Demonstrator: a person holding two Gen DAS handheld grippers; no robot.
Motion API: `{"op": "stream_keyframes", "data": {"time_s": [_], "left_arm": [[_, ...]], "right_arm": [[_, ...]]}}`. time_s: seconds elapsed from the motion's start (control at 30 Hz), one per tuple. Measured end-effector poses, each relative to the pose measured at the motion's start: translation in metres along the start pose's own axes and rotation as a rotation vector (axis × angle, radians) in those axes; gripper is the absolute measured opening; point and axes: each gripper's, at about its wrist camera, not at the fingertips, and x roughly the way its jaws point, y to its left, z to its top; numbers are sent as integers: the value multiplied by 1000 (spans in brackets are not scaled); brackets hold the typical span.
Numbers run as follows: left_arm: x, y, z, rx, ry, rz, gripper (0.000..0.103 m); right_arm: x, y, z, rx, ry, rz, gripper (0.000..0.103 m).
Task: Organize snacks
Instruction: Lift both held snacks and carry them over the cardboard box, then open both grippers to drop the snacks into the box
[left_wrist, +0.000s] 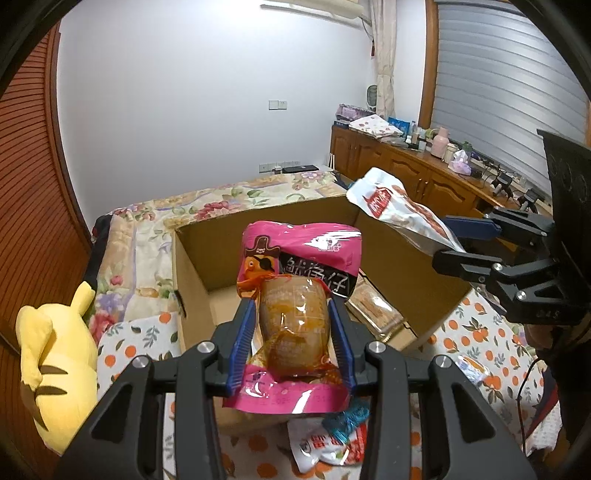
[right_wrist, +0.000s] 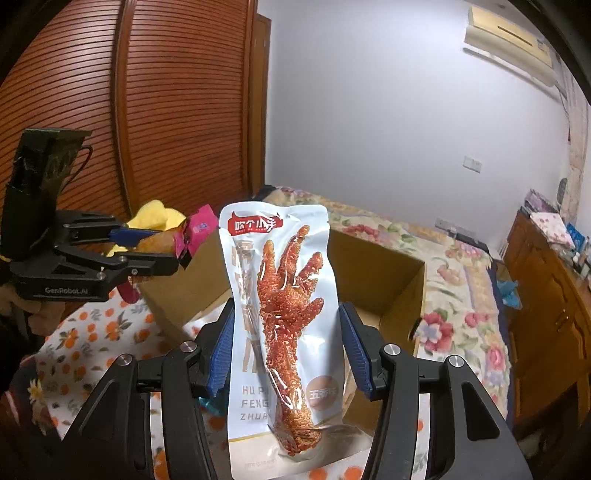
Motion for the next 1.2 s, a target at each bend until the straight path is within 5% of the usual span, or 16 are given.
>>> {"op": "stream_keyframes", "data": {"time_s": [0.57,1.2], "left_arm": [[54,11,2,-2,92,52,40],[55,12,2,-6,91,64,45]], "right_arm": [[65,-13,8,-27,71,-18,55],[93,0,-6,-71,181,-45,55]]}}
